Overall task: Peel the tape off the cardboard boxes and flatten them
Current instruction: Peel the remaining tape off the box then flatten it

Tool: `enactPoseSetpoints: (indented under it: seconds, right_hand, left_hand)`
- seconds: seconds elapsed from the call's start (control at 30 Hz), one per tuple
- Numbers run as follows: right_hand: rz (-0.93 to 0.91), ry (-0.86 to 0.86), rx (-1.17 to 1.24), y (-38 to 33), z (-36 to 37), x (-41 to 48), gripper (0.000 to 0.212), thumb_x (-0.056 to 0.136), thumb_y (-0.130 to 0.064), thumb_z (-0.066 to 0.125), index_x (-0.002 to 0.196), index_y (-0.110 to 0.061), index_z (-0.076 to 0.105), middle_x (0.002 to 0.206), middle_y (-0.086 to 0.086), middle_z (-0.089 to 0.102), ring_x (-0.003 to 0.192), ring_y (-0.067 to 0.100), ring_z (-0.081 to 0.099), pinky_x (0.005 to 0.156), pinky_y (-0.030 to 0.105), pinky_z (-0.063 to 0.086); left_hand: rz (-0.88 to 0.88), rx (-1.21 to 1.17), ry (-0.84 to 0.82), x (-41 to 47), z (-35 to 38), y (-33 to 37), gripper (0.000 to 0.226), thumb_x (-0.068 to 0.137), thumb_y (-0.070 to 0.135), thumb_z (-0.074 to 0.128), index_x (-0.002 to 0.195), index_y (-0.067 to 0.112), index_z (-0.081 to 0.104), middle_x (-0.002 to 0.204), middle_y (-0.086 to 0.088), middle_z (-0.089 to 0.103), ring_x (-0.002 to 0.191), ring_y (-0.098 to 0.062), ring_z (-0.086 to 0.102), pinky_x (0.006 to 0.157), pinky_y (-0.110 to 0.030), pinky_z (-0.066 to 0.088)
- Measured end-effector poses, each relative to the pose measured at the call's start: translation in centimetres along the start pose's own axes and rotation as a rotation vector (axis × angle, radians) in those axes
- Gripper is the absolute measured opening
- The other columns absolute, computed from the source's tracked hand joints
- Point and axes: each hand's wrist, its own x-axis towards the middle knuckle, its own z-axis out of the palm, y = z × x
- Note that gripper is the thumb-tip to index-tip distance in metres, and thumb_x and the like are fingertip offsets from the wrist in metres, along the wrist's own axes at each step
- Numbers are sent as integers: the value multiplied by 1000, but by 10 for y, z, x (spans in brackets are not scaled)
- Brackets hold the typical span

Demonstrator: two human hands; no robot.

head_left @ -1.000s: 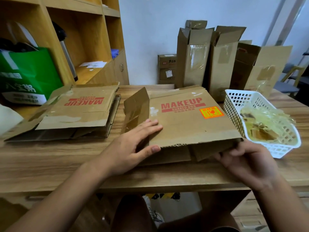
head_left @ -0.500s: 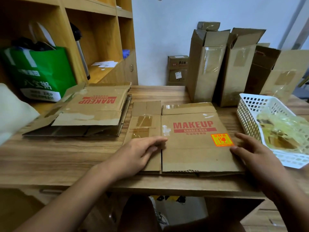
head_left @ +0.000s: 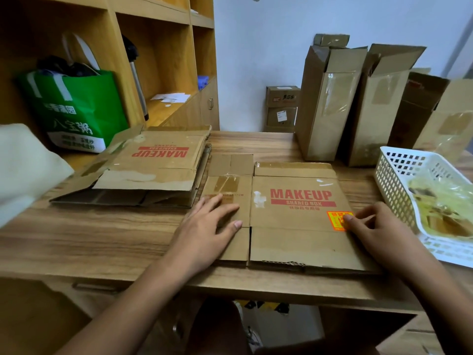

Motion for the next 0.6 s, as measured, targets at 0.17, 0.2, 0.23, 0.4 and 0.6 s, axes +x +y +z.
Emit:
enactPoseSetpoints:
  seconds: [0.17, 0.2, 0.23, 0.4, 0.6]
  right_hand:
    - [24, -18, -39, 1, 2, 7, 57, 94, -46, 62, 138, -12, 49, 115, 19, 66, 107, 37, 63, 78, 35, 40]
    - [24, -23, -26, 2, 1, 5, 58, 94, -45, 62, 141, -13, 49, 116, 19, 66, 106, 37, 62, 79, 35, 41]
    - [20, -22, -10, 4, 0, 4, 59, 94, -45, 63, 142, -14, 48, 112, 18, 65, 102, 35, 62, 80, 35, 41]
    - [2, 34, 60, 12, -1, -8, 54, 94, -42, 61, 143, -19, 52, 106, 15, 65, 96, 34, 61, 80, 39, 44]
    - [9, 123, 186, 19, -6, -21, 22, 89, -48, 62, 110, -56, 62, 107, 17, 63, 98, 30, 58, 94, 52, 47]
  left_hand:
    - [-2, -204, 127, -2, -3, 0, 31, 94, 48, 63, 124, 46, 65, 153, 23, 39, 142, -6, 34, 115, -42, 34]
    - [-20, -273, 181, -2, -3, -1, 22, 93, 40, 68, 114, 44, 69, 150, 22, 42, 139, -5, 38, 113, -40, 36]
    - [-47, -339, 235, -1, -3, -3, 18, 91, 34, 72, 106, 43, 71, 148, 21, 45, 136, -5, 40, 112, -38, 37]
    - [-191, -678, 261, -1, -10, -5, 29, 84, 22, 80, 107, 36, 69, 112, 33, 53, 122, -5, 51, 100, -29, 45]
    - [-240, -921, 199, -14, -20, 3, 40, 81, 27, 82, 114, 43, 66, 110, 20, 67, 101, 1, 63, 79, -26, 59]
